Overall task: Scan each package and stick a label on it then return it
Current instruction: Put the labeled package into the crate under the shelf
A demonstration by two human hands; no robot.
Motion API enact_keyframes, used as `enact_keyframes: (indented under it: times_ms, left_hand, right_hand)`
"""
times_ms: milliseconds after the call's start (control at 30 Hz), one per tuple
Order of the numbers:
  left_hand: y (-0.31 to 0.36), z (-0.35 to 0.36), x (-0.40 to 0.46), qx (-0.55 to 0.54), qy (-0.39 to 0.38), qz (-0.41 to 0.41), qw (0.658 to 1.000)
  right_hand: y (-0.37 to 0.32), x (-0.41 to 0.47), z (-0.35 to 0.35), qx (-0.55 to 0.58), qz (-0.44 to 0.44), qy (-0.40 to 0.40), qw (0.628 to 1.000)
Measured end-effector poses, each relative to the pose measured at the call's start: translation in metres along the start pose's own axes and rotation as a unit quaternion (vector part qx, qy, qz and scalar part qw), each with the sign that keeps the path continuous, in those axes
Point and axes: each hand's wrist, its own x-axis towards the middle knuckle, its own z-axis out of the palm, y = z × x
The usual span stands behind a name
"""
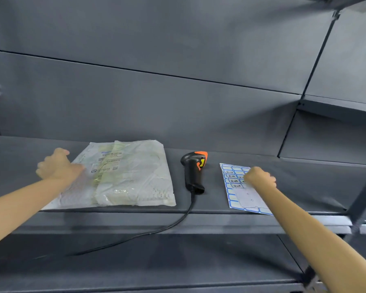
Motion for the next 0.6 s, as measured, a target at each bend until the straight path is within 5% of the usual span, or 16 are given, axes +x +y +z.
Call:
enact_keyframes:
  times_ms: [267,600]
  left_hand:
    - [0.03,0.018,-0.013,-0.077,0.064,0.068,0.993]
    - [0.033,0.033,-0.022,-0.08,0.049,0.062,0.994]
  right_hand:
    - [0.027,0.026,-0.023,-0.168,-0.02,-0.145,0.975]
    - [0.028,0.034,-0.029,-0.052,-0.005,-0.217,0.975]
